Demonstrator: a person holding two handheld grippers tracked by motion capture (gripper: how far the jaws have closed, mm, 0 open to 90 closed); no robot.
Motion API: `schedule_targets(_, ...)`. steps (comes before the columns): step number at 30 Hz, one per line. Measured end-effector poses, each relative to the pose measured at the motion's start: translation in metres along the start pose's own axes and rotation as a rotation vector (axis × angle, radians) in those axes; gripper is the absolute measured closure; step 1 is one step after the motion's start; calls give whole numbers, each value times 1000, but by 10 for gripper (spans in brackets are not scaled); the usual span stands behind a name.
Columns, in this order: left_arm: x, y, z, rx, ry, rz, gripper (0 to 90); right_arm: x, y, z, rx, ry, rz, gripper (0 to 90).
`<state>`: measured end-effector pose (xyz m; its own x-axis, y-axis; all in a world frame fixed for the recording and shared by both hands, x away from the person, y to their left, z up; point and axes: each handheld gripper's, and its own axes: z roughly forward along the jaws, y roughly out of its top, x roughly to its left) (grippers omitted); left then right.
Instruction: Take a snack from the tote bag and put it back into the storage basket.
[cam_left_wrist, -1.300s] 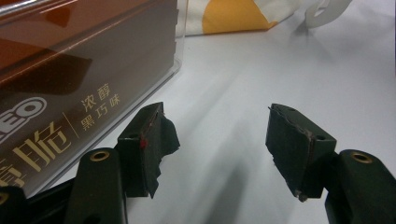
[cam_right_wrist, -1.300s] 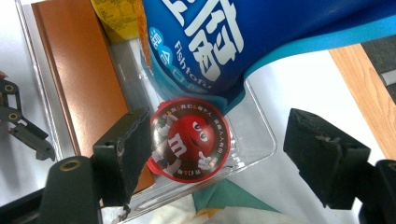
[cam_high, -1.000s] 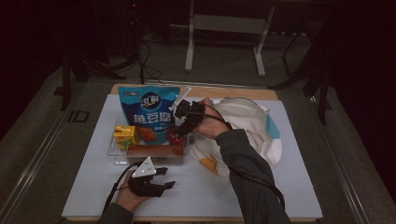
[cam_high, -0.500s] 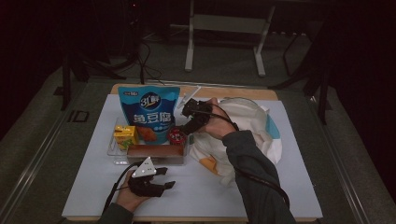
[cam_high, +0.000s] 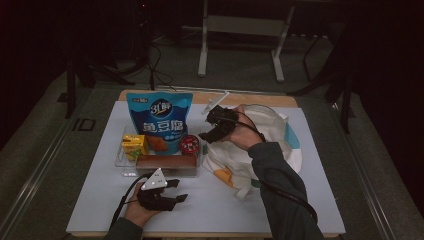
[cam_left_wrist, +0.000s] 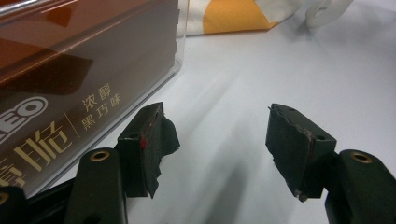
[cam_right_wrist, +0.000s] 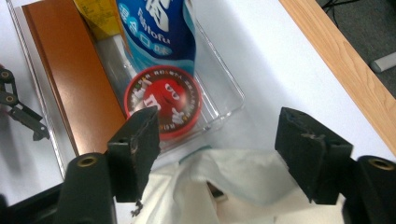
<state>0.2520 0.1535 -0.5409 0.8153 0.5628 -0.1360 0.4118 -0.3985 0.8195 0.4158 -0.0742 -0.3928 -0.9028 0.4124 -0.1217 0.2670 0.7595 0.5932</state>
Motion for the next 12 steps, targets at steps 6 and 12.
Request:
schedule_targets(6,0,0,0,1,0,-1,381,-5,-9,-8,-21,10,18,326)
schedule_targets(12,0,0,0,1,-2,-2,382,-7,-14,-14,-28,9,16,329)
